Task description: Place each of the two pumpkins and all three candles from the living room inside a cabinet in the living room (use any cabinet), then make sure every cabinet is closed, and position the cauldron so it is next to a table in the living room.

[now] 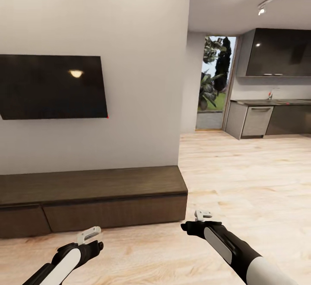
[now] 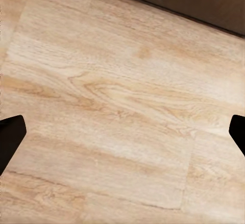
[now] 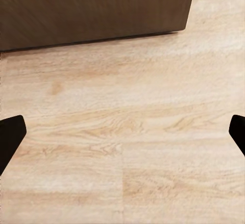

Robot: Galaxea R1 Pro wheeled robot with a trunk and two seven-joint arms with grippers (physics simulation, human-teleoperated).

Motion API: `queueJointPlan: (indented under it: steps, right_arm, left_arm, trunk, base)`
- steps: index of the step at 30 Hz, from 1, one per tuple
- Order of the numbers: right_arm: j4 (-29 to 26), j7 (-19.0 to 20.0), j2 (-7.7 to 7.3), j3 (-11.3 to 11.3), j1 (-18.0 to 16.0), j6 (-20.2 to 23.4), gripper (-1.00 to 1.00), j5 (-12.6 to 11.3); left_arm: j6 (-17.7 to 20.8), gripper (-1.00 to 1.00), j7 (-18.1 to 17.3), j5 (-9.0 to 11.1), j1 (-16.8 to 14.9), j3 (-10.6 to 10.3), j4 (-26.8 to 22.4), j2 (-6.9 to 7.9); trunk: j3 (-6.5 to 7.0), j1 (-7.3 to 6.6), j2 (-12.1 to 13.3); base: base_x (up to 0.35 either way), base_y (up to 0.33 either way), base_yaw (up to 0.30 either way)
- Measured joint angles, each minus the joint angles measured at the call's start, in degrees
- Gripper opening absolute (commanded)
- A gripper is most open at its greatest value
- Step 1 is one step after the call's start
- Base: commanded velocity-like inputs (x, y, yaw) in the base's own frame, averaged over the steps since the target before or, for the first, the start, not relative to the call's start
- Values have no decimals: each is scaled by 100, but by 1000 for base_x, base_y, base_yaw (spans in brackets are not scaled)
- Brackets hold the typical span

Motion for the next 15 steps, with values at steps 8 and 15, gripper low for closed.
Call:
queueJointPlan:
  steps: [8, 15]
  right_arm:
    - [3, 2, 0, 2, 0, -4, 100, -3]
    - [-6, 23, -1, 10, 0, -9, 100, 17]
  left_arm:
    - [-4, 100, 0, 0, 0, -4, 46, 0]
    - [-17, 100, -1, 0, 0, -4, 48, 0]
  trunk:
    - [144, -176, 321]
    - [269, -330, 602]
  base:
    - [0, 0, 0]
    - [0, 0, 0]
